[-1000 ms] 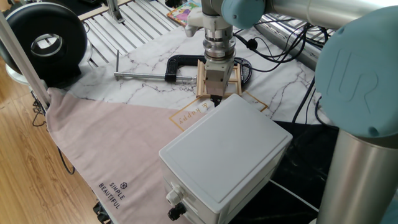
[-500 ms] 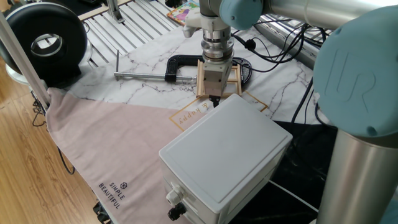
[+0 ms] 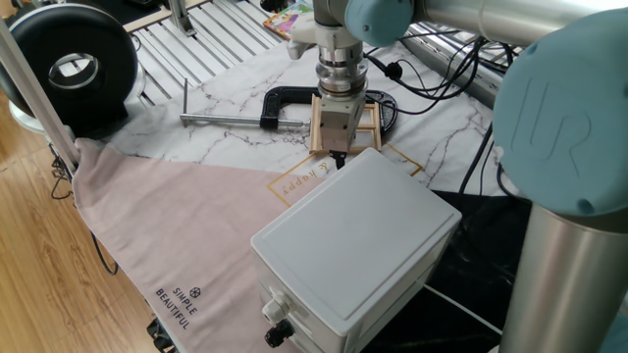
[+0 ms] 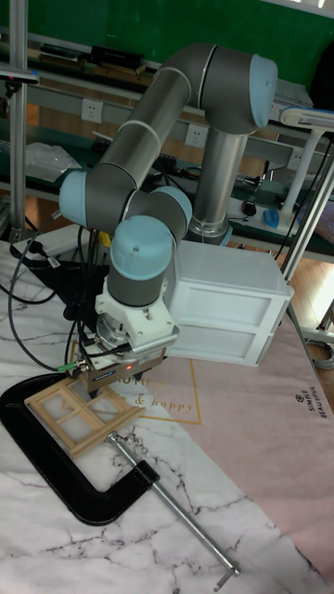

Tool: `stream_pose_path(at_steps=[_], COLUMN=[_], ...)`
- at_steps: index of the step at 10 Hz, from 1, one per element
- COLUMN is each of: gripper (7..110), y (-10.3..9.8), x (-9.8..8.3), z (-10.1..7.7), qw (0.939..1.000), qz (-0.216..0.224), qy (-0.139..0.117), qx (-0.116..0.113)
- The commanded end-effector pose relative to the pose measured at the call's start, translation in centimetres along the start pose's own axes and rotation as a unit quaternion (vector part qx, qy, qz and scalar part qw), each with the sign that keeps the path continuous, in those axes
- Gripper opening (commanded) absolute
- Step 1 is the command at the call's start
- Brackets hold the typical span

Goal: Open a sliding window

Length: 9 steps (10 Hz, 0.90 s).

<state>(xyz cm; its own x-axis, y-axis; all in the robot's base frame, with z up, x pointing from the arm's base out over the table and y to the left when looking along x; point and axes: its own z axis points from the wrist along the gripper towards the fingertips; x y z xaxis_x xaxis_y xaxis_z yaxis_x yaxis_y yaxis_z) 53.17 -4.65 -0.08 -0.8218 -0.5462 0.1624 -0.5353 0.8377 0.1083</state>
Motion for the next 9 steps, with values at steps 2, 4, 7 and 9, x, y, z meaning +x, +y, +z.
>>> stream_pose_path(at_steps=[2, 4, 7, 9], gripper=[7, 7, 7, 7], y=[-0.1, 0.3, 0.2, 0.4], x=[-0.5, -1.1, -1.4, -1.7], z=[0.2, -0.4, -0.2, 0.0], qw=[1.0, 1.0, 0.9999, 0.9999], qz=[0.002, 0.007, 0.004, 0.007], qy=[-0.007, -0.004, -0.009, -0.011], qx=[-0.003, -0.003, -0.006, -0.008])
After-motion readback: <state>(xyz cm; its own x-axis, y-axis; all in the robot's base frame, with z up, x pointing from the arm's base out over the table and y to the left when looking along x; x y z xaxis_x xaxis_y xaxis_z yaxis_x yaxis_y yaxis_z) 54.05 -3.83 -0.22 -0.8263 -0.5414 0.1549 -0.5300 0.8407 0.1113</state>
